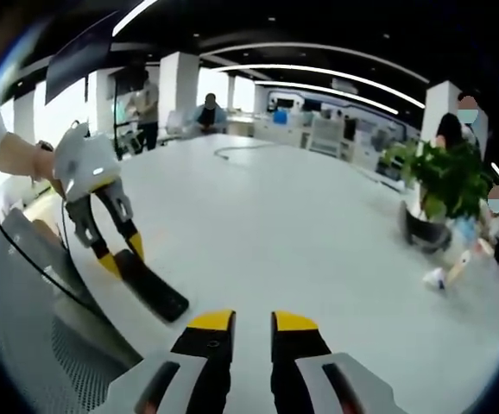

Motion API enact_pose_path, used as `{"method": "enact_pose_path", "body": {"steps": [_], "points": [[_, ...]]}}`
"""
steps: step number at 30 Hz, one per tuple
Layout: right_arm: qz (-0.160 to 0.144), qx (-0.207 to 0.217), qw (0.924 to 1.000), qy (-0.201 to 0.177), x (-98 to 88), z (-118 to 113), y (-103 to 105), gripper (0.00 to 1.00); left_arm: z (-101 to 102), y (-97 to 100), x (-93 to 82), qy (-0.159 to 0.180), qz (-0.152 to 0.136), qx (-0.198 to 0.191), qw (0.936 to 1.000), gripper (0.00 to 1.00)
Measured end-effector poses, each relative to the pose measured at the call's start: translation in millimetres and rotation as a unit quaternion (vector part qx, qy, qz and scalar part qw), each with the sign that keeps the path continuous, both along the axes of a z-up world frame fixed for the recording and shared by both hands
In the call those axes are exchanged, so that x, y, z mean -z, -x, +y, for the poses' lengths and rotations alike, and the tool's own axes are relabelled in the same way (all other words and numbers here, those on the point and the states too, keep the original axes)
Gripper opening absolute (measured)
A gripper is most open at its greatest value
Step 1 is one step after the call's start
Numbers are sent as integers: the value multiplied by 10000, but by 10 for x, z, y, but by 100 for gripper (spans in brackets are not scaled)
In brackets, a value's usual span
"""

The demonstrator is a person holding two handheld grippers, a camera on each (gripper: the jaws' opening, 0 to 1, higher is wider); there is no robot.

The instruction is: Press the specified remote control buttons in sequence, fully releasing each button before pressing the next.

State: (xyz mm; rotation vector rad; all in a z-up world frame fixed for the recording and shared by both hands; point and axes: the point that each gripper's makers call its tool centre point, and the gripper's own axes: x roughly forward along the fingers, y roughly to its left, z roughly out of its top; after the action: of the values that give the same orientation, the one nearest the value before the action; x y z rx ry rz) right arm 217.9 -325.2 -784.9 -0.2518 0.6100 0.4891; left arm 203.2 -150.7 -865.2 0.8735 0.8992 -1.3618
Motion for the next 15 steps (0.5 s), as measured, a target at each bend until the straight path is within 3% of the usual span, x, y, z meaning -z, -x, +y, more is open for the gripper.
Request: {"method": "enact_pose_path", "body": {"steps": [15], "points": [[156,-196,9996,144,70,48,33,12,-29,69,1,40,-9,-19,10000,23]]}}
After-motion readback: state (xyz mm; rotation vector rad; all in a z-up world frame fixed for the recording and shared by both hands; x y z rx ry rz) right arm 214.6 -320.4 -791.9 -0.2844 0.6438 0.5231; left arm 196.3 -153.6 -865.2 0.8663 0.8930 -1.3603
